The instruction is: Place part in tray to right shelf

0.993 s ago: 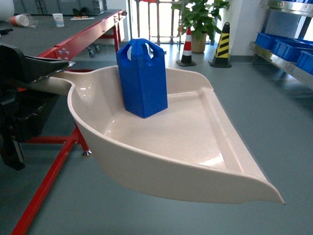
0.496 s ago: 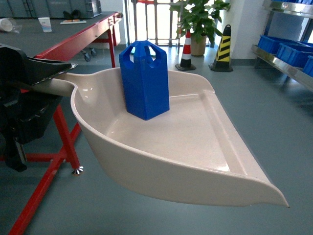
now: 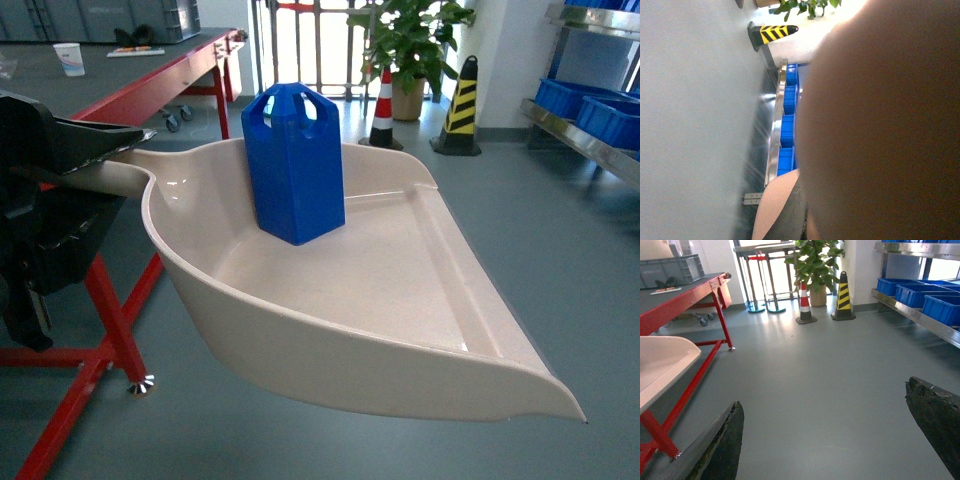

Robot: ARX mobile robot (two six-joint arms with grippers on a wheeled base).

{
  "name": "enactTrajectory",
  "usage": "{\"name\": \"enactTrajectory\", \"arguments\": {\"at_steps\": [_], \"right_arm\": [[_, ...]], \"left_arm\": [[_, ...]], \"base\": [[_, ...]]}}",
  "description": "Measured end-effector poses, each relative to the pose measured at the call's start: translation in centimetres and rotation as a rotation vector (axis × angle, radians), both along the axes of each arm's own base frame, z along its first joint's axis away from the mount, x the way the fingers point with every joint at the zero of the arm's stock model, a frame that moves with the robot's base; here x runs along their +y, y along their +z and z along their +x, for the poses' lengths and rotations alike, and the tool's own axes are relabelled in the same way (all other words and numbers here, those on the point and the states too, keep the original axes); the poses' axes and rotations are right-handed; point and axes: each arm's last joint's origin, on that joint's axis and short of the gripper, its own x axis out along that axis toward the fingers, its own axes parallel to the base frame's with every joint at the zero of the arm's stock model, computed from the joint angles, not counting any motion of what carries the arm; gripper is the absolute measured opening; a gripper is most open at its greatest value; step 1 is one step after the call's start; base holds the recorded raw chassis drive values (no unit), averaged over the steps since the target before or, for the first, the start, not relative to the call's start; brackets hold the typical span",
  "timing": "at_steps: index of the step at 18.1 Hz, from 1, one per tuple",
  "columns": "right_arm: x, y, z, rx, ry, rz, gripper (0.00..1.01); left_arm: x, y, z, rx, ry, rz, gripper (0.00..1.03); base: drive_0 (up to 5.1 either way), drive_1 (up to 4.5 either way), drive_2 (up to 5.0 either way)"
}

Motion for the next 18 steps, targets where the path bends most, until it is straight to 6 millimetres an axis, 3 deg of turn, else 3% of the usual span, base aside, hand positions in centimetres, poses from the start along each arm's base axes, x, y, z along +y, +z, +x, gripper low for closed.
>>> {"name": "enactTrajectory", "arguments": {"at_steps": [5,18], "right_arm": [[0.00,-0.02,0.00,0.002,0.000,0.000,0.98],[0.00,0.00,0.00,0.000,0.000,0.000,0.98]], "left_arm": [[0.00,-0.04,0.00,0.004,0.002,0.001,0.15],[0.01,-0.03,-0.02,0.001,0.002,0.001,0.15]], "base": [[0.2,4.47,-4.1],[-1.4,-1.36,-1.4]]}}
